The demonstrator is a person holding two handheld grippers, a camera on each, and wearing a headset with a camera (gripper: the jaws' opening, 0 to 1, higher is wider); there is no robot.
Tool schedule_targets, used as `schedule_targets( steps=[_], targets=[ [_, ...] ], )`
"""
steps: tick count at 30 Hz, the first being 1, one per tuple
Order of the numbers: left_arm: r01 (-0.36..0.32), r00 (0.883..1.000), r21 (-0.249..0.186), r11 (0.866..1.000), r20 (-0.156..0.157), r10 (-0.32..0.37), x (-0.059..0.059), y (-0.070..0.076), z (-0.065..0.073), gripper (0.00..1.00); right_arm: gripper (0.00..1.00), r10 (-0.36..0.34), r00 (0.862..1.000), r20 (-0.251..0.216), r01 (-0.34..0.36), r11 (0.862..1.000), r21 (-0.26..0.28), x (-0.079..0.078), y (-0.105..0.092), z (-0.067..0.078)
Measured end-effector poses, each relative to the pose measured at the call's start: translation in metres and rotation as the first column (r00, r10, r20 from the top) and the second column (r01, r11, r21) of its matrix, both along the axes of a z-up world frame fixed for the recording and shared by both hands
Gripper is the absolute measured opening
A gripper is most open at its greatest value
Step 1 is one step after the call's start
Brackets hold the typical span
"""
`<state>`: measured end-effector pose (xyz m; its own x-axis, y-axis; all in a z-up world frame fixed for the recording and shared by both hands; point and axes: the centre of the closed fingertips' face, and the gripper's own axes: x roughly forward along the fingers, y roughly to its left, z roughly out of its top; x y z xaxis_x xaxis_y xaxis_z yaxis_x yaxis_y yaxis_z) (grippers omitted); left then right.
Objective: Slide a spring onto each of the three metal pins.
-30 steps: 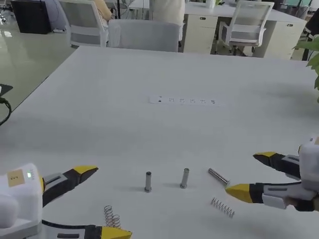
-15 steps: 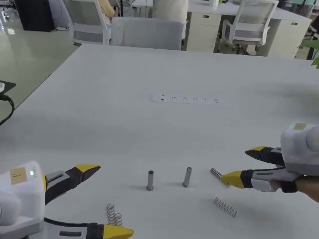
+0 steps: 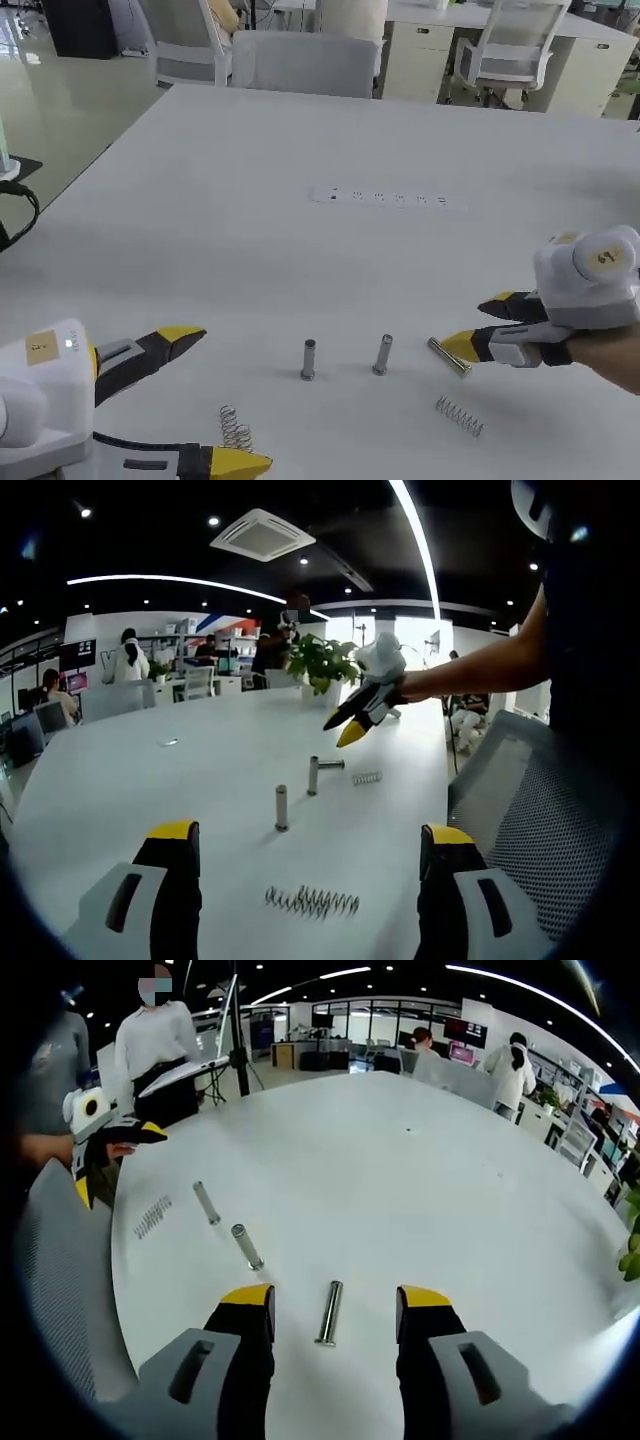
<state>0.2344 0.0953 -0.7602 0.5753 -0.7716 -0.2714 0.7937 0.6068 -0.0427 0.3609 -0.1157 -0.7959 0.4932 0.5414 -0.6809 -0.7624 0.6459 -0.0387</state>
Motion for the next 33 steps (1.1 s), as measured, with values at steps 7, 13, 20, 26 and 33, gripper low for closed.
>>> schedule_targets(
  steps=[7, 13, 20, 26, 33],
  targets=[
    [0.001, 1.000, -0.003, 1.000, -0.001, -0.001, 0.001, 0.000, -0.001, 0.88, 0.39, 0.000, 1.000, -0.022, -0.001, 0.999, -0.052, 0.005, 0.005, -0.007],
    [0.002, 1.000, -0.003, 1.000, -0.006, -0.002, 0.001, 0.002, -0.003, 0.87, 0.34, 0.003, 0.999, -0.052, -0.008, 0.994, -0.109, 0.008, 0.009, -0.017],
    [0.002, 1.000, -0.004, 1.000, -0.007, -0.002, 0.001, 0.003, -0.003, 0.87, 0.29, -0.005, 0.997, -0.072, -0.006, 0.988, -0.153, 0.009, 0.009, -0.026],
    [0.002, 1.000, -0.003, 1.000, -0.006, -0.002, 0.001, 0.003, -0.003, 0.87, 0.26, -0.012, 0.996, -0.084, -0.003, 0.984, -0.176, 0.012, 0.010, -0.031],
    [0.002, 1.000, -0.006, 1.000, -0.009, -0.002, 0.001, 0.004, -0.004, 0.86, 0.22, -0.025, 0.994, -0.109, 0.002, 0.979, -0.206, 0.011, 0.012, -0.039]
  ],
)
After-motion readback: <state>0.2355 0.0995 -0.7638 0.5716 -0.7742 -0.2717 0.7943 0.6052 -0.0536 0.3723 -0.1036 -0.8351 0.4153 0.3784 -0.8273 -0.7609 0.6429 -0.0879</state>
